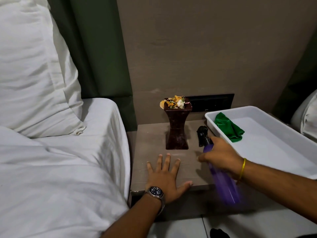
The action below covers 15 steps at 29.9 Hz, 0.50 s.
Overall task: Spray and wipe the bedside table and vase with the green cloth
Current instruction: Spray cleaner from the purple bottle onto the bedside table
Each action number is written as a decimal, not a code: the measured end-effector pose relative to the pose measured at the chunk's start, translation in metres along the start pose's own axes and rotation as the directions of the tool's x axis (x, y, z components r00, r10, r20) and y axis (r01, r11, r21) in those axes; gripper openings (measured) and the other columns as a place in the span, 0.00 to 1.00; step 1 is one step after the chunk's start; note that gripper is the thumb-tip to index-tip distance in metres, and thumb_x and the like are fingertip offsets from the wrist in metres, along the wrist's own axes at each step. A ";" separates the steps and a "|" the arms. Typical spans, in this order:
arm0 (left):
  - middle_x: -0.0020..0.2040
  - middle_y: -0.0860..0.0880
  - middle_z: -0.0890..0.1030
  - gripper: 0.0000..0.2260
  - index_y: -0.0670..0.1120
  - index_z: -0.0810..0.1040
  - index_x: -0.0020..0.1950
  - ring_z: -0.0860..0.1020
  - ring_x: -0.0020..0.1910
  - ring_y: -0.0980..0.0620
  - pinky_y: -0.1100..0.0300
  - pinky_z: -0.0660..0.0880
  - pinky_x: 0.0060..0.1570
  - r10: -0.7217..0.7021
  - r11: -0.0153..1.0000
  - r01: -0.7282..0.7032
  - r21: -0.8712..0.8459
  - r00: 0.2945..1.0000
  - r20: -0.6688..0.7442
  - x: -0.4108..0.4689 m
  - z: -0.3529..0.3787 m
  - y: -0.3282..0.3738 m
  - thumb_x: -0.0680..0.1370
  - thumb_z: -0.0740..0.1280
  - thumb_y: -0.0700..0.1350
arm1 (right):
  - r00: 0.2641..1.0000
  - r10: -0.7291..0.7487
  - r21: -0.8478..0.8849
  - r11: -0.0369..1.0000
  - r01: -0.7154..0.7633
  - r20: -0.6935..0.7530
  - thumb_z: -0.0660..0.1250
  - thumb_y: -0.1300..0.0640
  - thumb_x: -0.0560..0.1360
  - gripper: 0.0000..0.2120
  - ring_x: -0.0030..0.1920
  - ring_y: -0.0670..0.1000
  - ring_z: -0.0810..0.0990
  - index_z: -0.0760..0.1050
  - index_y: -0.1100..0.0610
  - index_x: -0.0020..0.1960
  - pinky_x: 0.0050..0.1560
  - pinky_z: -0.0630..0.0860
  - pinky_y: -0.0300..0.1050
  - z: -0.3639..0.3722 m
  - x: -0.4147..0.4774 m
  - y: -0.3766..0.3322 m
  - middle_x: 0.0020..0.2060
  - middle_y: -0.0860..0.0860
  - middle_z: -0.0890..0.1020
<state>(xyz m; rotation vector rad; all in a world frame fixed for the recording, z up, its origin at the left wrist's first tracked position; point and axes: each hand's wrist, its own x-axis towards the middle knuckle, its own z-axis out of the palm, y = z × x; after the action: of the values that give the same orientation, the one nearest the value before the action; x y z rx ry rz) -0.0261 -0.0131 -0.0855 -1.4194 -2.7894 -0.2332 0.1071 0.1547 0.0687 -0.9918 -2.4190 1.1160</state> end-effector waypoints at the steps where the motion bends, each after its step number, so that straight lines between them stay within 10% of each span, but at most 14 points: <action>1: 0.87 0.47 0.44 0.46 0.62 0.43 0.84 0.42 0.85 0.38 0.27 0.32 0.73 -0.001 1.000 0.001 0.000 1.000 0.002 0.000 0.000 0.000 0.71 0.40 0.84 | 1.000 0.010 0.005 1.000 -0.010 -0.016 0.84 0.59 0.63 0.19 0.41 0.54 0.83 0.78 0.56 0.48 0.44 0.83 0.50 -0.001 0.001 0.000 0.40 0.52 0.84; 5: 0.88 0.46 0.46 0.46 0.62 0.43 0.84 0.44 0.85 0.37 0.26 0.33 0.73 -0.002 1.000 0.002 0.010 1.000 -0.007 -0.001 0.001 0.000 0.71 0.40 0.84 | 1.000 -0.008 0.089 0.996 0.006 0.020 0.85 0.59 0.65 0.28 0.52 0.59 0.84 0.77 0.52 0.60 0.59 0.84 0.56 -0.007 -0.002 -0.006 0.52 0.55 0.84; 15: 0.88 0.47 0.44 0.46 0.62 0.41 0.83 0.41 0.85 0.38 0.26 0.34 0.75 0.001 1.000 -0.001 0.008 0.998 0.057 -0.006 -0.012 0.004 0.70 0.39 0.84 | 0.992 -0.104 0.206 0.972 0.117 -0.074 0.81 0.65 0.68 0.16 0.42 0.60 0.84 0.79 0.56 0.50 0.44 0.83 0.52 -0.026 -0.002 -0.022 0.41 0.56 0.83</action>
<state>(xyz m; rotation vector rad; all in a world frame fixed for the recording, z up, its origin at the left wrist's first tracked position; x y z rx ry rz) -0.0204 -0.0171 -0.0733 -1.4488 -2.8309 -0.1843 0.1120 0.1571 0.1023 -0.8022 -2.2225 1.2501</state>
